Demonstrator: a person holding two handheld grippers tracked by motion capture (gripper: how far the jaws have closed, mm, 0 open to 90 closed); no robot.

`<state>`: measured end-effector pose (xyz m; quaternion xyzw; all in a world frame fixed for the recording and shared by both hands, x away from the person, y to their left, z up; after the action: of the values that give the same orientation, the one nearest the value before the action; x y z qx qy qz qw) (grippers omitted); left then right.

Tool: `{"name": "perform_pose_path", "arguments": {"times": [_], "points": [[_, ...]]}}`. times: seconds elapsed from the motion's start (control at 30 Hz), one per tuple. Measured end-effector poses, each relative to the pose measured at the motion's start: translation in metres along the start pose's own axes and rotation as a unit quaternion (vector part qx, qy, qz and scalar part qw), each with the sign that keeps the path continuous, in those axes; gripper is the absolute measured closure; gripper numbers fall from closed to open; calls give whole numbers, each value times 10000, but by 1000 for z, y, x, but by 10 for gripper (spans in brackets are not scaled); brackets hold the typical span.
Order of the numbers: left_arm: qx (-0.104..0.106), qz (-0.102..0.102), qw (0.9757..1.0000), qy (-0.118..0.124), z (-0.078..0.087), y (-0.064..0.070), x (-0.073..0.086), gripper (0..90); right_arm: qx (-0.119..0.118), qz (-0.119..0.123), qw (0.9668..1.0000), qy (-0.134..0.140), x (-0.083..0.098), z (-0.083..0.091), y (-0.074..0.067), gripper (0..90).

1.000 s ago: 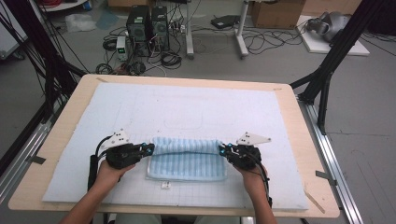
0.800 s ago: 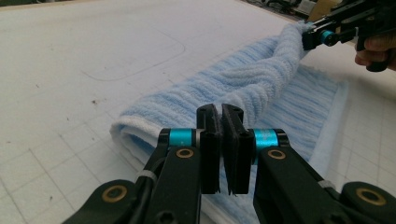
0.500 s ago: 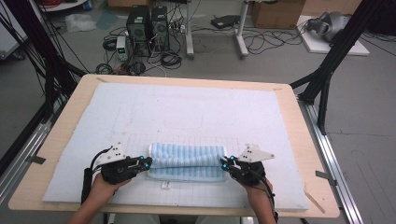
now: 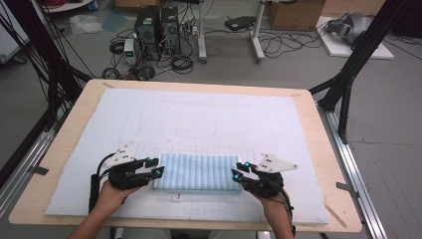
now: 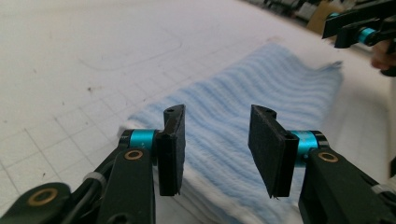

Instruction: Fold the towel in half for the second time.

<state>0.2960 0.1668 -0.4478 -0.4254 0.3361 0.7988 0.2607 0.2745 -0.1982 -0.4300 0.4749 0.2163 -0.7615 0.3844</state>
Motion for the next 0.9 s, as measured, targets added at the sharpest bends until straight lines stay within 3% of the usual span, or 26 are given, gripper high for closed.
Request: {"name": "perform_pose_path", "arguments": {"times": [0.1,0.2,0.27,0.47,0.63,0.77,0.9], "points": [[-94,-46,9996,-270,-10,-1,4,579,-145,124,9988,-456,8,-19,-2,672],[-210,-112,9978,-622,-15,-2,11,585,-255,259,9964,-765,15,-27,-7,660],[-224,-62,9972,-716,-16,-3,13,582,-289,396,9936,-1017,21,-31,-8,646],[-296,-113,9958,-861,-11,-2,11,581,-458,448,9926,-1033,22,-25,-10,580],[-293,54,9988,-397,-13,-14,-4,553,-377,180,9980,-468,7,-25,2,533],[-336,73,9985,-429,-26,-26,-14,555,-285,126,9976,-615,3,-44,15,564],[-569,66,9951,-803,-43,-36,-17,605,-183,174,9950,-967,3,-63,23,583]]}}
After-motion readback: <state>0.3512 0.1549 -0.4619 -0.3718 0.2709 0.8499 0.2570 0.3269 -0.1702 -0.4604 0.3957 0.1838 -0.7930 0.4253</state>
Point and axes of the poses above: each handheld gripper's, and its own axes: z roughly backward along the jaws, x roughly out of its underside, y roughly to its right, the point moved 3 cm from there along -z, roughly forward along the jaws, and after that the axes turned 7 degrees about z, right-handed, at the moved point
